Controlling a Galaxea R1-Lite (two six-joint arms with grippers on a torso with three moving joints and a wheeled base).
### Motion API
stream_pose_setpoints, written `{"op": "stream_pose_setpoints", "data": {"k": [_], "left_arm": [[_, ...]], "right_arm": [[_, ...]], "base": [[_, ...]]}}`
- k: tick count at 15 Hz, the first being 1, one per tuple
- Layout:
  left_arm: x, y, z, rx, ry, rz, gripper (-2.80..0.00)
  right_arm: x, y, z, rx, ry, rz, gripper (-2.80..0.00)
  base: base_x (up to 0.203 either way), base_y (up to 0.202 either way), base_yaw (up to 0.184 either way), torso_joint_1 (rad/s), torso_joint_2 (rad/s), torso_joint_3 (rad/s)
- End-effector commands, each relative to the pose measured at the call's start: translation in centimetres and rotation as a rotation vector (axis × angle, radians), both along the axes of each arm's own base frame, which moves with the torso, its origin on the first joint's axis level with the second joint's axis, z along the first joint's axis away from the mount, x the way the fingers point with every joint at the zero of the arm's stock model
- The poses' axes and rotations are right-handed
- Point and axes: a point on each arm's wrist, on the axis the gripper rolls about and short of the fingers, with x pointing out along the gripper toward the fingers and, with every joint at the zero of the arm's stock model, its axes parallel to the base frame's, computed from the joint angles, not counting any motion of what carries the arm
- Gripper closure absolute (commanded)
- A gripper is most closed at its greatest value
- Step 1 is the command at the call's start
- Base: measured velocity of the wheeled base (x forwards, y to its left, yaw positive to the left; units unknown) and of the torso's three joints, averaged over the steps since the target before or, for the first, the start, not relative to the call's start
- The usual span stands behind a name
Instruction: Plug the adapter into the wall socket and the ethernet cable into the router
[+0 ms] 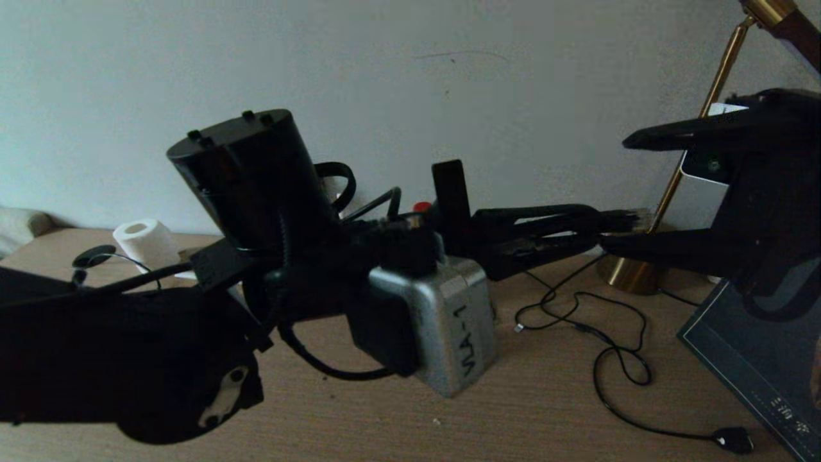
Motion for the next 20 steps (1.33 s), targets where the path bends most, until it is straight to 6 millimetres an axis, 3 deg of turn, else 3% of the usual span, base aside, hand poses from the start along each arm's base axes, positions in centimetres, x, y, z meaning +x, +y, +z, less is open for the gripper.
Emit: {"op": "stream_pose_setpoints", "data": {"k": [1, 4, 8, 9, 11, 15, 17, 20], "left_arm": [[0.1, 0.9, -0.4, 0.007, 0.101, 0.002, 0.0], [0.2, 3.4, -0.9, -0.065, 0.585, 0.087, 0.0], [-0.1, 6.1, -0.5, -0.274, 1.146, 0.201, 0.0], [-0.1, 7.0, -0.3, -0.319, 1.261, 0.227, 0.0], [-0.7, 9.0, 0.5, -0.387, 1.429, 0.27, 0.0], [-1.2, 14.2, 0.1, -0.453, 1.573, 0.516, 0.0], [-0.7, 16.7, -0.2, -0.516, 1.6, 0.643, 0.0], [1.5, 20.0, -1.6, -0.665, 1.6, 0.863, 0.0]], "right_arm": [[-1.3, -0.8, 0.7, 0.026, -0.063, -0.017, -2.8], [-3.4, -2.9, 1.3, 0.059, -0.254, -0.181, -2.8], [-5.4, -4.0, -1.3, -0.098, -0.475, -0.404, -2.8], [-5.9, -4.2, -2.1, -0.165, -0.52, -0.432, 0.0], [-7.1, -4.7, -3.7, -0.347, -0.593, -0.5, 0.0], [-9.8, -6.4, -8.1, -0.913, -0.702, -0.779, 0.0], [-11.8, -7.5, -10.3, -1.134, -0.689, -0.93, 0.0], [-14.0, -8.7, -12.1, -1.316, -0.616, -1.112, 0.0]], "base": [[0.0, 0.0, 0.0, 0.0, 0.0, 0.0], [0.0, 0.0, 0.0, 0.0, 0.0, 0.0], [0.0, 0.0, 0.0, 0.0, 0.0, 0.0], [0.0, 0.0, 0.0, 0.0, 0.0, 0.0], [0.0, 0.0, 0.0, 0.0, 0.0, 0.0], [0.0, 0.0, 0.0, 0.0, 0.0, 0.0], [0.0, 0.0, 0.0, 0.0, 0.0, 0.0], [0.0, 0.0, 0.0, 0.0, 0.0, 0.0]]}}
